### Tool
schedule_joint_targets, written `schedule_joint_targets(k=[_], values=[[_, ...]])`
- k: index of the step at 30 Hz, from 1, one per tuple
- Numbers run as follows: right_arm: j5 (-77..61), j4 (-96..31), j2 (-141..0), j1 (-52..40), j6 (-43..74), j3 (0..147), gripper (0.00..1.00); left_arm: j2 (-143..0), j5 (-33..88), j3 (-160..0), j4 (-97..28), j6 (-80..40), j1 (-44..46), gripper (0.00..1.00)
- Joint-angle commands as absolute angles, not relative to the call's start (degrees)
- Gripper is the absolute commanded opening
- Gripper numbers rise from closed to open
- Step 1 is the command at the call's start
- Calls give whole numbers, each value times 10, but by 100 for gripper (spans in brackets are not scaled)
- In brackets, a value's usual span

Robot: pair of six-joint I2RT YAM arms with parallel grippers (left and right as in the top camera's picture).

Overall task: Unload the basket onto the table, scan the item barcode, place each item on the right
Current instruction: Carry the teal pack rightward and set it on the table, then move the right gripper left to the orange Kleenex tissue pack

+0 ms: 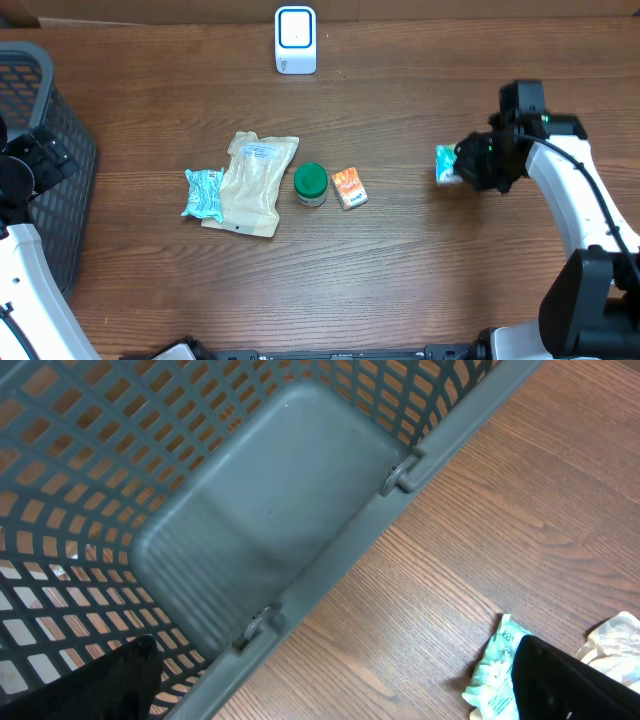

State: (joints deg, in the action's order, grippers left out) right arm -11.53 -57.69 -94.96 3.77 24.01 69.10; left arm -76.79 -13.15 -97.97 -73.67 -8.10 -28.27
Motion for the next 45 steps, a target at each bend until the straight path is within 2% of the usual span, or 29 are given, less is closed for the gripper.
schedule_joint_targets(k=[1, 7, 9, 10, 16, 20, 24, 28, 36, 45], values=[[-112, -541, -945, 59, 245, 645, 8, -769, -139, -985, -735, -73, -284, 99], [-101, -514, -945, 66, 244, 628, 9, -769, -139, -985, -735, -73, -284, 100], [-101, -506, -945, 66, 244, 628, 20, -769, -139, -985, -735, -73, -284, 99], [-101, -498, -945, 66, 244, 630, 23, -769, -139, -985, -735, -73, -284, 99], [-110, -494, -945, 87, 250, 688, 22, -769, -139, -985, -735, -73, -284, 100], [-171, -500, -945, 81, 240, 699, 26, -769, -139, -985, -735, -73, -284, 100], [-196, -521, -945, 21, 223, 695, 22, -769, -139, -985, -735, -73, -284, 100], [-196, -516, -946, -57, 258, 682, 4, -769, -139, -985, -735, -73, -284, 99], [-192, -418, -951, -210, 390, 648, 4, -769, -139, -985, -735, -73, -284, 99], [-177, -335, -1014, -307, 511, 632, 4, -769, -139, -985, -735, -73, -284, 100]])
